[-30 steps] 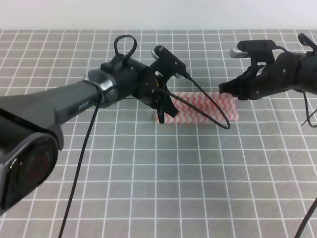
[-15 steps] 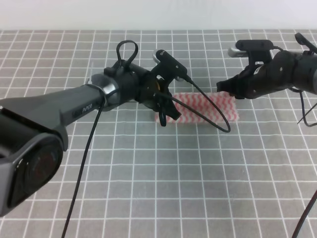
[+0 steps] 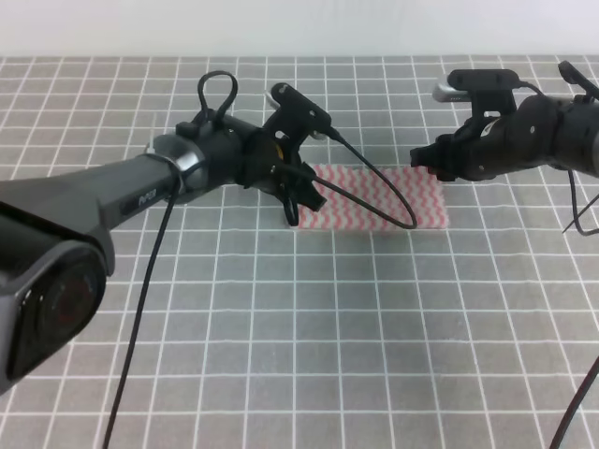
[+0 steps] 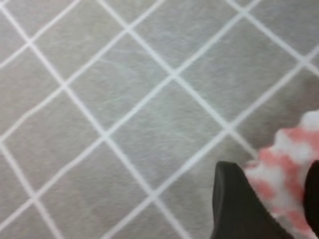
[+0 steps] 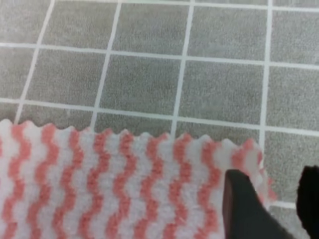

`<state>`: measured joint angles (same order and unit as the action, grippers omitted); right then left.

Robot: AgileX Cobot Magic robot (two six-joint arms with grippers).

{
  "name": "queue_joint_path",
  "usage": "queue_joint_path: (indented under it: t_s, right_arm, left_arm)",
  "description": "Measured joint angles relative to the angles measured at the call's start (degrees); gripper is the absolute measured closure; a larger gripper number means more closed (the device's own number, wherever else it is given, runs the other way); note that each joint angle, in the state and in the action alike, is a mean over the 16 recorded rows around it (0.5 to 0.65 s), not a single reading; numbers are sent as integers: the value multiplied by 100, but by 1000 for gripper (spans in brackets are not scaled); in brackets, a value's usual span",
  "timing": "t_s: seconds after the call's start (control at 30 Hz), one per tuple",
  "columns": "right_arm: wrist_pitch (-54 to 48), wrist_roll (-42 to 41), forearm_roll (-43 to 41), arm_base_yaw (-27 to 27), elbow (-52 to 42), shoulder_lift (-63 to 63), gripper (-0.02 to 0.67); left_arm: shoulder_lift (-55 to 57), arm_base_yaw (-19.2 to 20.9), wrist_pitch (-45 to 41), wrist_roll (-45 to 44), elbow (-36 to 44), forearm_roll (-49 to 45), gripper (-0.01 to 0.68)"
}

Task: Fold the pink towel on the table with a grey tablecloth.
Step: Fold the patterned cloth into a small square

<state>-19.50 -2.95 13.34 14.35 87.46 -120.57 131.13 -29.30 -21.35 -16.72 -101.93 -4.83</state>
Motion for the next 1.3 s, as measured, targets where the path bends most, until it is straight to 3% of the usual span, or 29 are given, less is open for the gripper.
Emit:
queue_joint_path:
  t_s: [0.5, 1.03, 1.3]
  right_arm:
    - [-1126, 8, 55, -172, 268, 9, 413]
    - [-2267, -165, 407, -219, 678, -90, 400]
    - [-2298, -298, 563, -219, 678, -185, 399]
  left_arm:
    - [-274, 236, -310, 3, -129, 119, 404]
    - [-469, 217, -2030, -1379, -702, 2635, 650]
    - [-108, 214, -2261, -1707, -704, 2979, 674]
